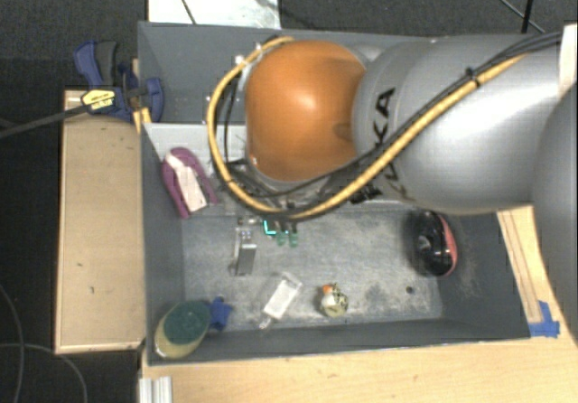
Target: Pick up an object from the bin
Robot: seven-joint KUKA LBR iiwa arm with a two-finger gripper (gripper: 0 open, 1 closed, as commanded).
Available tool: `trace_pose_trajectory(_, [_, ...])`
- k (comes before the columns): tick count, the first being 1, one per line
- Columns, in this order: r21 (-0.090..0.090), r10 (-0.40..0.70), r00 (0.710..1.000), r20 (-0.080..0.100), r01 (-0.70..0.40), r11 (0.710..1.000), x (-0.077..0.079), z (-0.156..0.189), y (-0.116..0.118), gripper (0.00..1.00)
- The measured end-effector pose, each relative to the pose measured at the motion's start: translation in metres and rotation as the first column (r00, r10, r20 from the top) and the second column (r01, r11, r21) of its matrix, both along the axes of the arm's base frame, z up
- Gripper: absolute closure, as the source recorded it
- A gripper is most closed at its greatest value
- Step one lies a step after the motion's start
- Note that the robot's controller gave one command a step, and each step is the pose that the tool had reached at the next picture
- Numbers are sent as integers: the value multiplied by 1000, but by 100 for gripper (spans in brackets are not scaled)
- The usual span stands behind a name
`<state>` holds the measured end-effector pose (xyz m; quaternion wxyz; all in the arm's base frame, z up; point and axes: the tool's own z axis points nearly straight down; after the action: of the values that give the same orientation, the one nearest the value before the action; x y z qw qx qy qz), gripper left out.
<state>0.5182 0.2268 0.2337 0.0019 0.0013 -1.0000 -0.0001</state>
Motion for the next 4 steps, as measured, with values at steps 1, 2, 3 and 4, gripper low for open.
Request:
trace_pose_trajectory(1, [-1,283,959,0,-283,959,-21,-102,-41,0])
trace_pose_trajectory(2, [-2,604,797,2,-604,797,-18,-92,-117,0])
trace_pose_trajectory(3, [-3,811,585,12,-811,585,-39,-163,-67,0])
trace_pose_trajectory(4, [0,805,593,7,-805,593,-40,-163,-68,100])
